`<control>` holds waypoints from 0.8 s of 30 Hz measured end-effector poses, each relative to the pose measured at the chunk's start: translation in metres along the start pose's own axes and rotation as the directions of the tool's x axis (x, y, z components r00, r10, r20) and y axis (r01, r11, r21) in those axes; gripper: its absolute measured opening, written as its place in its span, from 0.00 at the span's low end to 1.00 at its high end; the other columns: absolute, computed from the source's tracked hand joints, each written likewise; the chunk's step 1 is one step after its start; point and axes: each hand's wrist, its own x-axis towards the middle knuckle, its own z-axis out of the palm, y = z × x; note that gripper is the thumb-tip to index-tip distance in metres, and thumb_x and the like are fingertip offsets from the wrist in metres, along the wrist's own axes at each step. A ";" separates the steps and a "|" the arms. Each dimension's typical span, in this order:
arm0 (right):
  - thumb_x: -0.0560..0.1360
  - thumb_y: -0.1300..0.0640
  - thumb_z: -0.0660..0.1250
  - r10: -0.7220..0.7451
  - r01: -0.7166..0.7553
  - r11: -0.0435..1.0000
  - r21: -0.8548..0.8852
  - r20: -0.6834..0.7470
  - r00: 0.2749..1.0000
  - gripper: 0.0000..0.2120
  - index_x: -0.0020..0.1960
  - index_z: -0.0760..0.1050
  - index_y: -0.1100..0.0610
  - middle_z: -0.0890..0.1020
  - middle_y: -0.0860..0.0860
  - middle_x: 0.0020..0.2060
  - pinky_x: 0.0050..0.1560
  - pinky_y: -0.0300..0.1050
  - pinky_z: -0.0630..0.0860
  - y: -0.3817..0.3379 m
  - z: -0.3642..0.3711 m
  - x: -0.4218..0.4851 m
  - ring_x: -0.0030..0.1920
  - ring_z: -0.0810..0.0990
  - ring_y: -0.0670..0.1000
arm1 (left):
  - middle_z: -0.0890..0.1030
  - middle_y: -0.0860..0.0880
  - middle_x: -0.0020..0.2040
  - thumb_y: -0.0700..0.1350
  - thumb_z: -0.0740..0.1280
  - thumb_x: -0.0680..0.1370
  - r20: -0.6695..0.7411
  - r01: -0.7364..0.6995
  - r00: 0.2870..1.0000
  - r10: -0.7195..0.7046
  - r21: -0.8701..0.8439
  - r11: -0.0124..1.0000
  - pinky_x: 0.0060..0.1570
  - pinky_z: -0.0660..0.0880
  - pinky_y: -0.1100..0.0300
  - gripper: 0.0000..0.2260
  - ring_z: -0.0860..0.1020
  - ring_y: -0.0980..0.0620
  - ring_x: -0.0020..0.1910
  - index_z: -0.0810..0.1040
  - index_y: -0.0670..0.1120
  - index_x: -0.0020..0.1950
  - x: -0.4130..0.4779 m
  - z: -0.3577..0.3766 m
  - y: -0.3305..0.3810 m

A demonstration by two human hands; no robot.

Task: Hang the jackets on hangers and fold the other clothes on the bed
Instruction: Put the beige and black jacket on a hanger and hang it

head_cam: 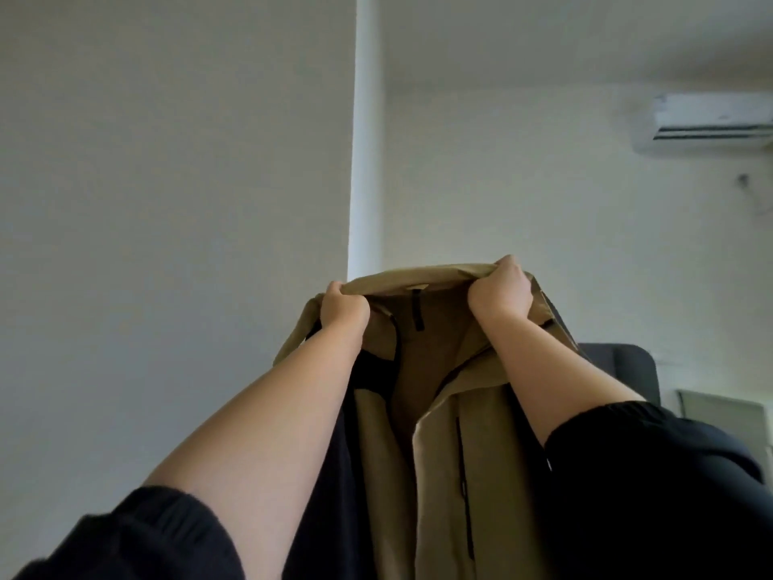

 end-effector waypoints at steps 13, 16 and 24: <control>0.78 0.59 0.60 0.535 -0.407 0.818 -0.407 0.276 0.799 0.22 0.69 0.62 0.64 0.75 0.61 0.61 0.47 0.45 0.67 0.320 0.123 -0.050 0.61 0.73 0.61 | 0.77 0.42 0.60 0.41 0.54 0.76 0.229 0.643 0.684 -0.693 0.261 0.721 0.57 0.74 0.49 0.19 0.77 0.42 0.54 0.69 0.44 0.66 -0.017 0.136 -0.359; 0.77 0.56 0.61 0.573 -0.420 0.799 -0.430 0.330 0.751 0.26 0.72 0.61 0.62 0.76 0.59 0.58 0.44 0.43 0.71 0.375 0.151 -0.056 0.58 0.76 0.60 | 0.78 0.43 0.60 0.41 0.53 0.81 0.329 0.775 0.530 -0.781 0.185 0.604 0.44 0.75 0.52 0.16 0.79 0.45 0.49 0.68 0.45 0.69 -0.027 0.144 -0.395; 0.79 0.55 0.58 0.575 -0.496 0.813 -0.305 0.292 0.764 0.31 0.78 0.49 0.51 0.71 0.53 0.67 0.59 0.48 0.72 0.459 0.197 -0.126 0.64 0.72 0.55 | 0.74 0.49 0.62 0.41 0.60 0.81 0.632 0.358 0.473 -0.614 0.499 0.789 0.52 0.70 0.57 0.35 0.73 0.54 0.49 0.38 0.57 0.78 -0.076 0.150 -0.507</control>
